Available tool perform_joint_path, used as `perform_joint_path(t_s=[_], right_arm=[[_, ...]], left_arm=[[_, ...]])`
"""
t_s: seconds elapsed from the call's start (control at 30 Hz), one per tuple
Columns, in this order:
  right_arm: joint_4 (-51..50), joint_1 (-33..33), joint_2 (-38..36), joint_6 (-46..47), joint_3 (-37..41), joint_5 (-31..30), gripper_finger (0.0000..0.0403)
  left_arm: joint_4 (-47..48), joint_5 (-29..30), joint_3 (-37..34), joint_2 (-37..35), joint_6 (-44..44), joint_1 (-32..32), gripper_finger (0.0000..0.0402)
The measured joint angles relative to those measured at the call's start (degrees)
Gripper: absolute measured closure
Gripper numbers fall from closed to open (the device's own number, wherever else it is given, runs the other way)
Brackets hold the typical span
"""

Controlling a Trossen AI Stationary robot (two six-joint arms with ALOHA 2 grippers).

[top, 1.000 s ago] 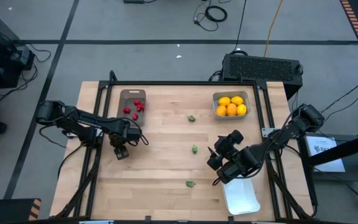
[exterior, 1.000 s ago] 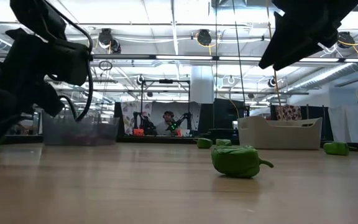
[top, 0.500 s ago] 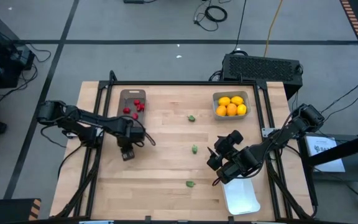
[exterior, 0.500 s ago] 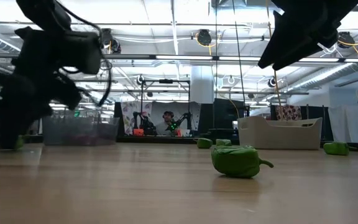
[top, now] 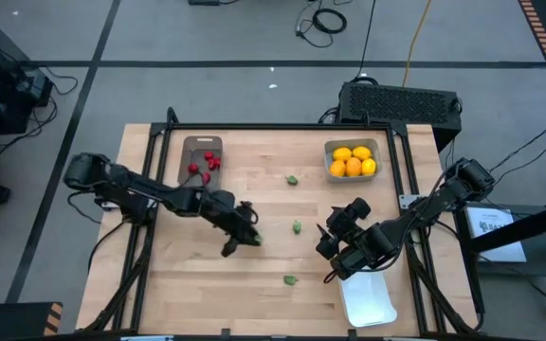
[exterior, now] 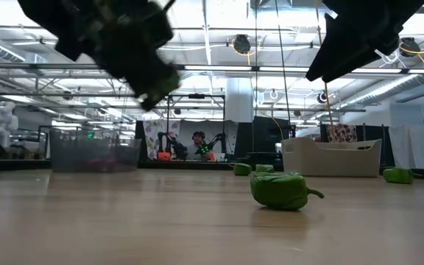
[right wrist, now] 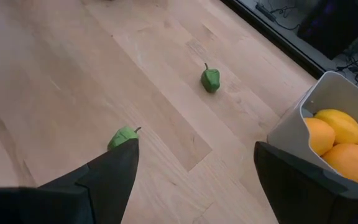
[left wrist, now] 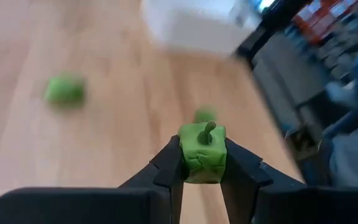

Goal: Sort produce into baskets
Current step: Put the middle left green chili pepper into the white bin

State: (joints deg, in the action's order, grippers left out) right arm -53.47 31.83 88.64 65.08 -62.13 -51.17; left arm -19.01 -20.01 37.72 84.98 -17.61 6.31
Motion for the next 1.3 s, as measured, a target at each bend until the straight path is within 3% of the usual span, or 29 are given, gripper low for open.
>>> perform_joint_path(t_s=[0.13,0.3,0.5,0.6,0.73,0.9,1.3], right_arm=[[-2.15,0.00,0.00,0.62,0.00,-0.01,0.0094],[-8.13,0.14,0.00,6.08,0.00,1.77,0.0094],[-15.47,2.07,0.00,10.69,-0.82,14.59,0.0094],[-21.86,3.55,0.00,10.72,-4.45,16.39,0.0094],[-29.77,6.27,-0.10,11.69,-11.97,20.21,0.0094],[-31.36,11.52,-0.15,13.12,-17.12,27.60,0.0094],[-36.52,24.79,-0.13,40.29,-17.44,40.61,0.0094]], left_arm=[[-9.92,0.13,2.19,8.46,0.18,1.83,0.0315],[-12.59,0.18,12.07,20.53,4.11,3.37,0.0315],[-11.26,-5.85,28.94,32.34,8.08,4.79,0.0315],[-9.15,-7.90,36.38,35.87,10.95,5.38,0.0315],[-8.53,-6.65,44.54,39.37,13.99,5.92,0.0315],[-7.46,-4.35,54.24,45.87,14.13,6.49,0.0315],[1.17,-3.19,76.81,60.18,14.04,6.46,0.0315]])
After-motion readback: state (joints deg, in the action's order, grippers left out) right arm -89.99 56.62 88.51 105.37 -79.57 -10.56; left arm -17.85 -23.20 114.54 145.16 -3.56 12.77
